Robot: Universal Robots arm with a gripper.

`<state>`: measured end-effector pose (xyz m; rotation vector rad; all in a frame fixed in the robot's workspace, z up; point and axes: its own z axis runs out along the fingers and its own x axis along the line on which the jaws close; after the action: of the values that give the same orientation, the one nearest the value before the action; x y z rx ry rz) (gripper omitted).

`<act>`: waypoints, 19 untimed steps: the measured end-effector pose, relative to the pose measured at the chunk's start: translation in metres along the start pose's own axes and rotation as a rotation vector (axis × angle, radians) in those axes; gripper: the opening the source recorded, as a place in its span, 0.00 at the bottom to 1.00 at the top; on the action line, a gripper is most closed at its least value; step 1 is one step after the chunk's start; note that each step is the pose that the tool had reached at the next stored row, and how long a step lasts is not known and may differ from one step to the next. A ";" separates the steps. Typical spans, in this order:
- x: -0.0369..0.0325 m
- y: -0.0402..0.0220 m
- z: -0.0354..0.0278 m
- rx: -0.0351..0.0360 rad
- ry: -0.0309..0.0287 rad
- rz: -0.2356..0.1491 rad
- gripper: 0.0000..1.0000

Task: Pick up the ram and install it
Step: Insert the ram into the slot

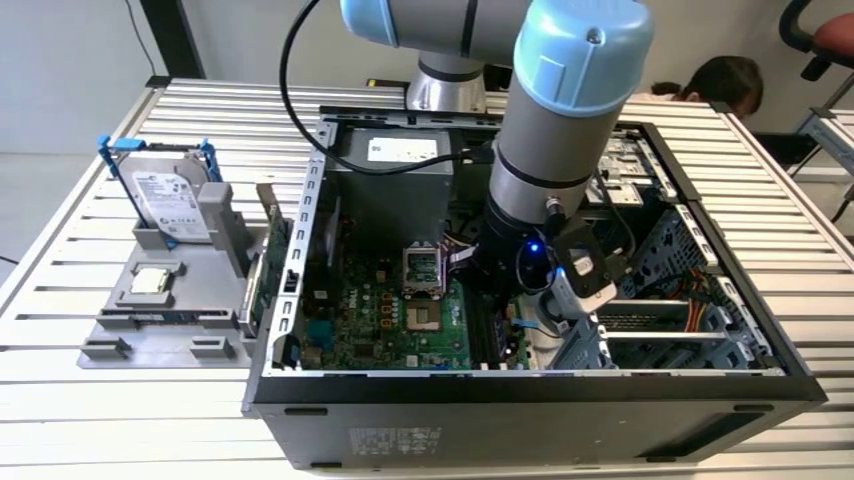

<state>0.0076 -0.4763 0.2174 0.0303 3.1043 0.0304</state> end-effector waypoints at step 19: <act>0.0001 -0.0001 0.0022 0.0000 0.0000 0.000 1.00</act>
<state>0.0075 -0.4763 0.2153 0.0304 3.1043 0.0304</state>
